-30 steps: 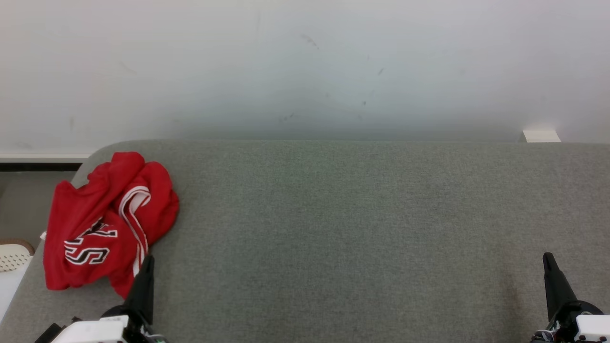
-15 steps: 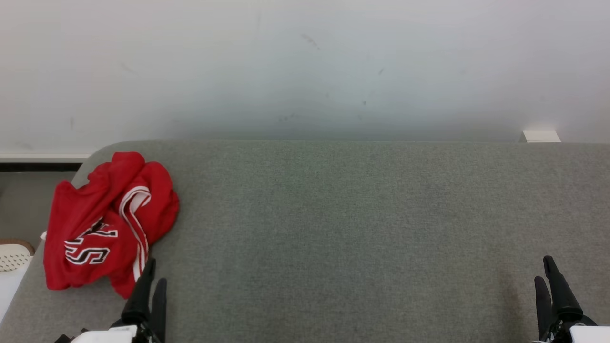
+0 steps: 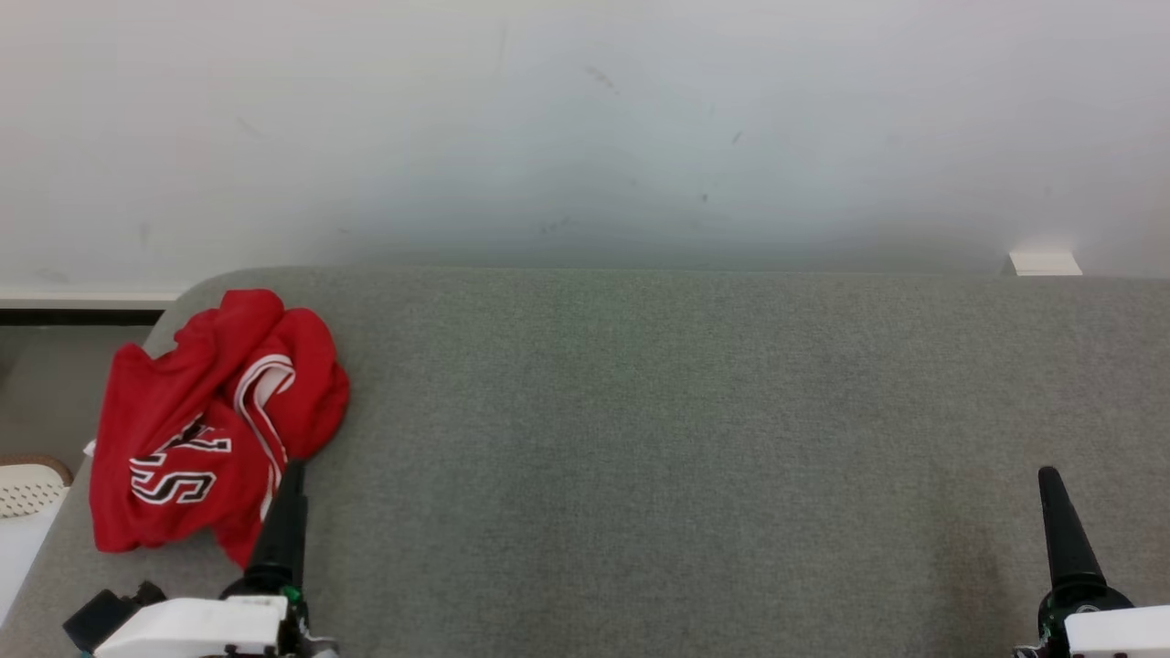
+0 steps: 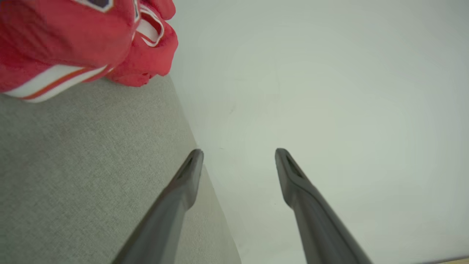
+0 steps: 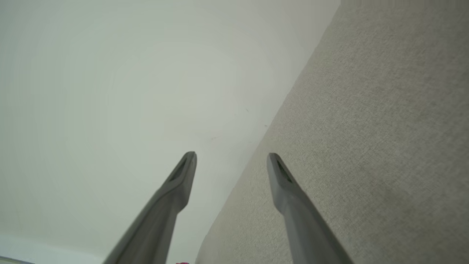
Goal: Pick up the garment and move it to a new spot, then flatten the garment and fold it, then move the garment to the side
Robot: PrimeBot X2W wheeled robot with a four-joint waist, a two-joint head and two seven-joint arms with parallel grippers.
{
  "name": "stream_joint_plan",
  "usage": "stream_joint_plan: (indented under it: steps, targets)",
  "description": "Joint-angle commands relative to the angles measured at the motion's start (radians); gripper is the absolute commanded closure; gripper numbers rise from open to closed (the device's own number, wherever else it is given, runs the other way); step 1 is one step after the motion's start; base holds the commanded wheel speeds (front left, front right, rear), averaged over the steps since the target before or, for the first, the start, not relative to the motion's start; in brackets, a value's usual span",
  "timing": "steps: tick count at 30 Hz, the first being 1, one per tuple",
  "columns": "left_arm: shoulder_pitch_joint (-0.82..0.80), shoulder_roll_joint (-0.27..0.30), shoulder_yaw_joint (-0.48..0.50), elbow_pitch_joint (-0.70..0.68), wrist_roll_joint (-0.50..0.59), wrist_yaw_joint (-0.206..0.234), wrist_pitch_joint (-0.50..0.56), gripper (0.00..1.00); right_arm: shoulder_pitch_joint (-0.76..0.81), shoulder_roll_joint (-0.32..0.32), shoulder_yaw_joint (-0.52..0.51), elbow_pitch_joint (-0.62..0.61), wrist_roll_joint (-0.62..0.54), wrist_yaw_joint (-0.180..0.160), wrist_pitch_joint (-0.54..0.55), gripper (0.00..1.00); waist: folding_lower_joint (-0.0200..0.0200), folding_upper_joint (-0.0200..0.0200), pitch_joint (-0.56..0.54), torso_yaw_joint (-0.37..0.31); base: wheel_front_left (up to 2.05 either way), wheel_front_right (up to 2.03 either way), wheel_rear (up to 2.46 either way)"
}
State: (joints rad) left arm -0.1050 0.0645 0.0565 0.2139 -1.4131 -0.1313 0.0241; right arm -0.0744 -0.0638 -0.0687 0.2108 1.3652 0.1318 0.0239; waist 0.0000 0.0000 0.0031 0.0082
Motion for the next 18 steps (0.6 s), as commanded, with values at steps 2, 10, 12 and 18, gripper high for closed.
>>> stream_joint_plan:
  steps: [2,10,12,18]
  targets:
    - [-0.031,0.011,0.001,-0.036,0.105,0.000,-0.019,0.00,-0.014,-0.011,0.006,-0.039,-0.104,0.000,-0.019,0.00,0.0000,0.0000,0.000,0.002,0.00,0.00,0.00]
    - [-0.026,0.019,-0.008,-0.051,0.294,0.000,-0.047,0.00,-0.002,-0.016,0.015,-0.083,-0.286,0.000,-0.027,0.00,0.0000,0.0000,-0.002,0.005,0.00,0.00,0.00]
    - [-0.025,0.020,-0.011,-0.055,0.342,0.000,-0.055,0.00,0.002,-0.017,0.019,-0.096,-0.329,-0.001,-0.022,0.00,0.0000,0.0000,-0.003,0.005,0.00,0.00,0.00]
    - [-0.021,0.029,-0.024,-0.064,0.480,0.004,-0.077,0.00,0.013,-0.018,0.028,-0.127,-0.433,-0.001,-0.012,0.00,0.0000,0.0000,-0.004,0.005,0.00,0.00,0.00]
